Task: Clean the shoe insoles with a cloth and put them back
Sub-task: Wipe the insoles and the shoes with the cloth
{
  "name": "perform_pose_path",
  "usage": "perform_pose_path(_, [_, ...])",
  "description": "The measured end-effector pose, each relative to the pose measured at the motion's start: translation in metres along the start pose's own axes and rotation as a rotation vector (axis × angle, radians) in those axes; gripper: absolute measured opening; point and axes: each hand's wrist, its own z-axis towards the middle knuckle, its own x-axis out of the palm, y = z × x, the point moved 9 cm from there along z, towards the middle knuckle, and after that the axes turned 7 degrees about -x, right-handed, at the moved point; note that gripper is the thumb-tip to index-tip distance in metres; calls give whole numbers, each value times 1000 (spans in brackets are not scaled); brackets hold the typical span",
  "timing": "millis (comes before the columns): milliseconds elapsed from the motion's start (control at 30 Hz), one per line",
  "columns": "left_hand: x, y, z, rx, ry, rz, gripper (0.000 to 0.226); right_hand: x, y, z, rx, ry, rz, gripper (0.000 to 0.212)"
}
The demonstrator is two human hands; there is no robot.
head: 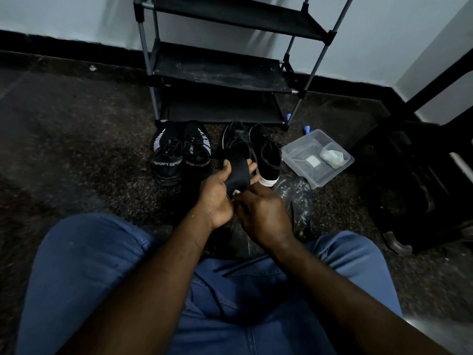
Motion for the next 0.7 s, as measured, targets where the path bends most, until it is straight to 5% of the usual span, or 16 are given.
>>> perform_pose_path(167, [-3, -2, -2, 13, -12, -3, 58, -19, -38, 3, 172, -145, 46, 11])
perform_pose_path(333, [-1, 3, -3, -3, -12, 21, 57, 5, 0, -5, -9, 36, 56, 19])
perform_pose_path(467, [1, 3, -4, -3, -5, 10, 59, -15, -39, -3, 208, -134, 66, 8])
perform_pose_path(600, [2, 3, -6, -10, -5, 8, 55, 0, -2, -1, 79, -37, 136, 11])
perform_pose_path(700, [6, 6, -6, -39, 22, 35, 61, -7, -6, 11, 143, -128, 222, 15])
